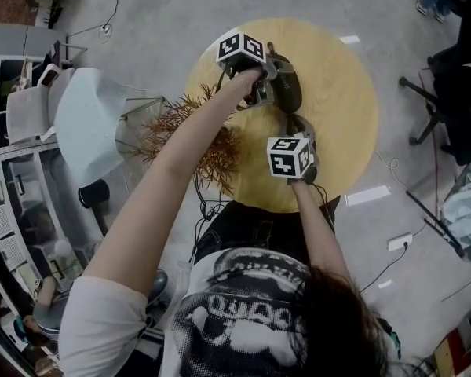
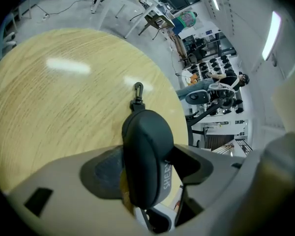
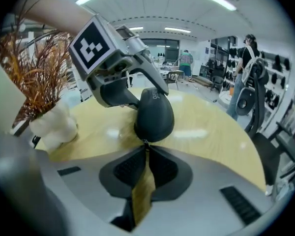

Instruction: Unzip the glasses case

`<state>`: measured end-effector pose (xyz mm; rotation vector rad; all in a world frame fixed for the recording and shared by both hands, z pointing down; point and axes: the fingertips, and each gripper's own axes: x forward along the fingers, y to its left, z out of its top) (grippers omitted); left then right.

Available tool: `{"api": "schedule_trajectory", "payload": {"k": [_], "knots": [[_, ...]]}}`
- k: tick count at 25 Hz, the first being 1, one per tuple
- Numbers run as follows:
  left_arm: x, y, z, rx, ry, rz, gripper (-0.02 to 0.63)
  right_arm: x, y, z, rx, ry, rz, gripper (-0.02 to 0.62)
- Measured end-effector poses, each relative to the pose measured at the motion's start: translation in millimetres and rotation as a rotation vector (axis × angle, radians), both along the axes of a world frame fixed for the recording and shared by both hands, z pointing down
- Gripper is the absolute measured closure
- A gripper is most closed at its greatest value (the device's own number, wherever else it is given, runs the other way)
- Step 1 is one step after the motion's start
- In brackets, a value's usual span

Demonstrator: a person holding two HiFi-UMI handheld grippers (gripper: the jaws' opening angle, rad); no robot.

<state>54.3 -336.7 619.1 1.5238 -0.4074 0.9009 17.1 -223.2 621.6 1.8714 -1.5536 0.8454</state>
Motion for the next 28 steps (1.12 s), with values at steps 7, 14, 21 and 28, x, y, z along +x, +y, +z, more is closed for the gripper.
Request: {"api": "schedule_trajectory", "payload": {"k": [7,14,21,28], "knots": [[0,-2,0,0.045,-0.013,0.012,0.291,2,2,0,-0.061,0.202,-0.140,0.574],[0,1,0,0.112,-0.037,0.031,0.287,16,7,1,-0.084,0.272,-0.191,0.592],[1,0,1,0.139,-0.008,0.038,0.285,29,6,2,-0.089,0.237,-0.336,0.592],[4,0,-2,0.144,0.060,0.042,0.285,38,-1,-2,-0.073,0.246,-0.610,0.592]]}}
